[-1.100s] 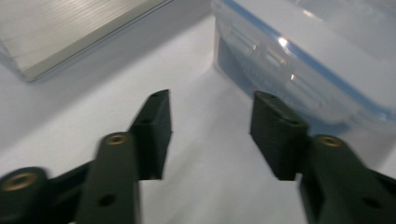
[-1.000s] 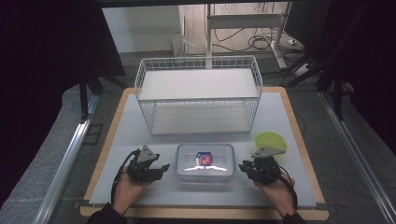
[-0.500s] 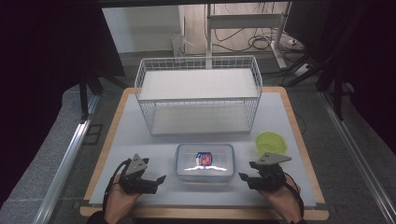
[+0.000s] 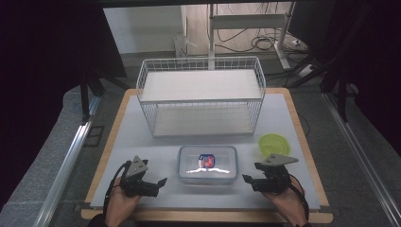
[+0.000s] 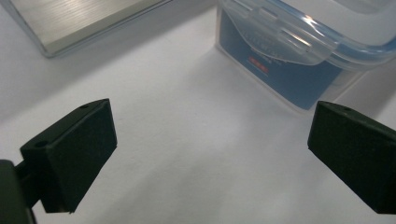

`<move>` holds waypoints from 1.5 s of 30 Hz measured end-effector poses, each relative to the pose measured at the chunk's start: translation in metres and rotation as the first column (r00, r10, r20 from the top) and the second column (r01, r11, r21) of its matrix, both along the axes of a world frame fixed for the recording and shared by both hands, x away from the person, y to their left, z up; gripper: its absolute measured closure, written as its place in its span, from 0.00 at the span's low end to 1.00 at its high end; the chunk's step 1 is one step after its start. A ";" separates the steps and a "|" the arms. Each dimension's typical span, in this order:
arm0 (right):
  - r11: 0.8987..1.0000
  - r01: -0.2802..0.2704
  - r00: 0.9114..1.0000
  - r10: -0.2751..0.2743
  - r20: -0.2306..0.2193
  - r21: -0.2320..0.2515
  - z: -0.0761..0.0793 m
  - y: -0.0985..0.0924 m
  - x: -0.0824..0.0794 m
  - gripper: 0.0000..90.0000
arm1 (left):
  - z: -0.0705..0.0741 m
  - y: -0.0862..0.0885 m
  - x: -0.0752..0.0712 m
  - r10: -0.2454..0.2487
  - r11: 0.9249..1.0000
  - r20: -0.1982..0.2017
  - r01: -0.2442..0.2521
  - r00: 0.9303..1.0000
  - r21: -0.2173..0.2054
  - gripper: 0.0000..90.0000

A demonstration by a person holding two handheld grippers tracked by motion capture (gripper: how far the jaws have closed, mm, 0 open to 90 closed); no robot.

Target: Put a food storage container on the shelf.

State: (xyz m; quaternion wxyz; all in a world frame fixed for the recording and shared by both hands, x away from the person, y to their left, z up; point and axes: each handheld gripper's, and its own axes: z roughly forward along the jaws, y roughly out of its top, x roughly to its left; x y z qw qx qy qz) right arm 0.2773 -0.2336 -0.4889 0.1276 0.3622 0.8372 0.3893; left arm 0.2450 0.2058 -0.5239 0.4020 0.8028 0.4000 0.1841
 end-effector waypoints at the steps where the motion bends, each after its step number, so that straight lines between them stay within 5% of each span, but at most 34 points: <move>1: 1.000 0.005 1.000 -0.005 -0.026 0.006 0.001 0.000 0.000 0.41 | 0.000 0.001 0.001 0.004 1.000 -0.010 -0.004 1.000 -0.008 0.02; 12: 1.000 0.008 0.999 -0.007 -0.045 0.020 0.008 -0.001 0.001 0.42 | 0.010 -0.005 0.004 -0.043 0.998 -0.061 0.040 0.997 -0.053 0.04; 19: 0.998 -0.003 0.999 0.006 -0.044 0.064 0.016 0.003 0.004 0.38 | 0.023 -0.008 0.013 -0.101 0.987 -0.046 0.094 0.994 -0.132 0.06; 30: 0.994 -0.057 0.996 0.063 -0.061 0.097 0.018 0.019 0.017 0.27 | 0.027 -0.029 0.038 -0.178 0.975 -0.090 0.163 0.980 -0.151 0.05; 38: 0.993 -0.077 0.989 0.087 -0.118 0.087 0.008 0.035 0.032 0.18 | 0.018 -0.049 0.062 -0.237 0.962 -0.171 0.206 0.956 -0.179 0.03; 39: 0.992 -0.076 0.986 0.090 -0.142 0.101 0.006 0.038 0.036 0.17 | 0.015 -0.050 0.067 -0.261 0.952 -0.194 0.219 0.946 -0.213 0.01; 40: 0.991 -0.077 0.983 0.094 -0.158 0.111 0.005 0.039 0.038 0.17 | 0.015 -0.050 0.067 -0.261 0.952 -0.194 0.219 0.946 -0.213 0.00; 41: 0.990 -0.079 0.980 0.099 -0.171 0.120 0.004 0.041 0.040 0.16 | 0.012 -0.052 0.070 -0.282 0.944 -0.208 0.231 0.937 -0.237 0.01; 42: 0.990 -0.079 0.980 0.099 -0.171 0.120 0.004 0.041 0.040 0.16 | 0.012 -0.052 0.070 -0.282 0.944 -0.208 0.231 0.937 -0.237 0.01; 43: 0.990 -0.075 0.978 0.097 -0.186 0.123 0.003 0.043 0.043 0.14 | 0.011 -0.054 0.072 -0.300 0.937 -0.225 0.241 0.927 -0.253 0.00; 44: 0.990 -0.075 0.978 0.097 -0.186 0.123 0.003 0.043 0.043 0.14 | 0.011 -0.054 0.072 -0.300 0.937 -0.225 0.241 0.927 -0.253 0.00; 45: 0.988 -0.069 0.976 0.095 -0.197 0.138 0.002 0.043 0.046 0.14 | 0.008 -0.055 0.075 -0.314 0.930 -0.235 0.249 0.920 -0.271 0.00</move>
